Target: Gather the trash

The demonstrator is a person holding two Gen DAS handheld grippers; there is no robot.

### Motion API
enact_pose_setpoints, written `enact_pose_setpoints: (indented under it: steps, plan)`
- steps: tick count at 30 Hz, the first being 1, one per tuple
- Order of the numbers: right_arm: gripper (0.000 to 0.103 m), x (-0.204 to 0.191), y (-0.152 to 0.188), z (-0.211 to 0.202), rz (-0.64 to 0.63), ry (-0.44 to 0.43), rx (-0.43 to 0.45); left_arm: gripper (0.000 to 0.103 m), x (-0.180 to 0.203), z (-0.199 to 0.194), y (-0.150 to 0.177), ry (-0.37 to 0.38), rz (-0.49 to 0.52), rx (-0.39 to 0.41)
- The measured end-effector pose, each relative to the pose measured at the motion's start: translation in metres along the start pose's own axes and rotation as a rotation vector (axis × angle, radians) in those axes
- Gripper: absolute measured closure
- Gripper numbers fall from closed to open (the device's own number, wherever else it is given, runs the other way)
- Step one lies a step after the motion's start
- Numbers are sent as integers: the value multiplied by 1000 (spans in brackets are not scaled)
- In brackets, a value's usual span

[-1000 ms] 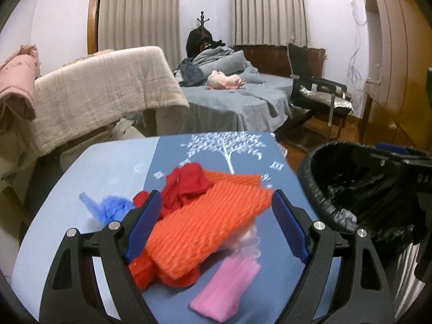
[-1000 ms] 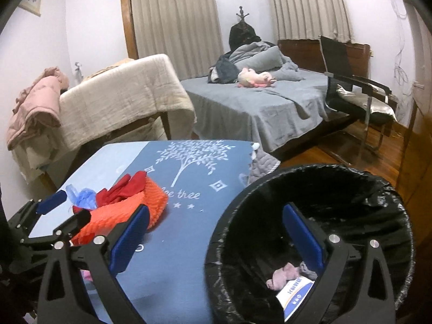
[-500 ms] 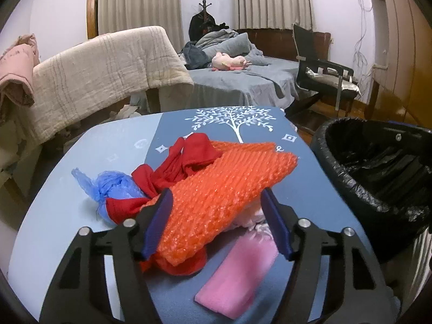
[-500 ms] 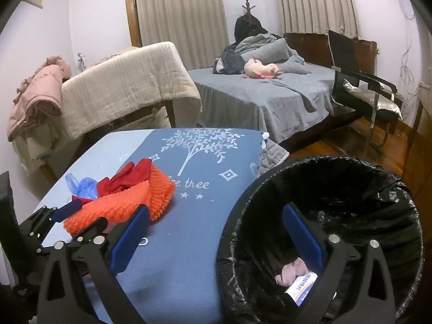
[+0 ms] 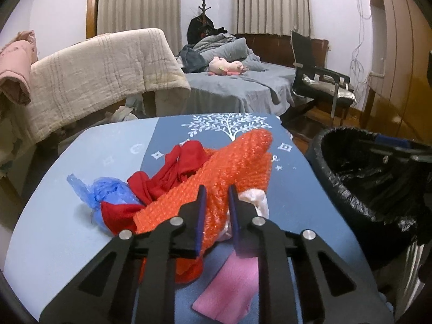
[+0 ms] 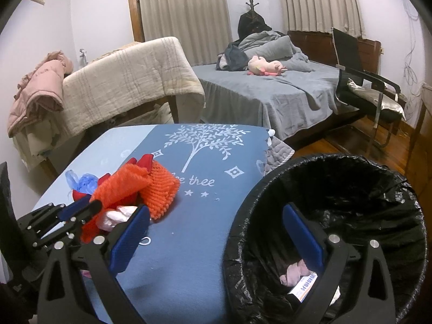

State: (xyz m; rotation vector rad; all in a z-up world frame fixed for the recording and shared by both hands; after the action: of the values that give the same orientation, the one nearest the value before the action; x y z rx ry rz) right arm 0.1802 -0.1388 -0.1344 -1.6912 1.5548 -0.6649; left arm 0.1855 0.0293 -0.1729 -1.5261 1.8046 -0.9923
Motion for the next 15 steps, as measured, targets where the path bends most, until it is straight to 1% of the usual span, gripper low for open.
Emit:
enact_pose_setpoints:
  steps: [7,12,15]
  plan:
    - [6,-12,-11,0,-13,-18,24,90,-9,-11,-14,2,-51,28]
    - [6,-33,-17,5,-33,-54,40,90,-23,-20,-19,-35,-76,35]
    - [8,-51,-13,16,-51,-79,25,90,-35,-24,-19,-64,-87,37]
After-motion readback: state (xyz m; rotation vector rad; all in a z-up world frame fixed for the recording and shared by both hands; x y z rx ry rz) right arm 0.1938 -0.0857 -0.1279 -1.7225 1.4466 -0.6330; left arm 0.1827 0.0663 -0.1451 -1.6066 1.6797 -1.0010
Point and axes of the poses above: each gripper's, at about its wrist camera, not at the fingertips, and z roughly the way its jaws point, x to its right, y to its underside, the point moved 7 cm from there along z, roughly the way its jaws point, and after that the axes turned 3 degrees about -z, right-handed, at the moved point
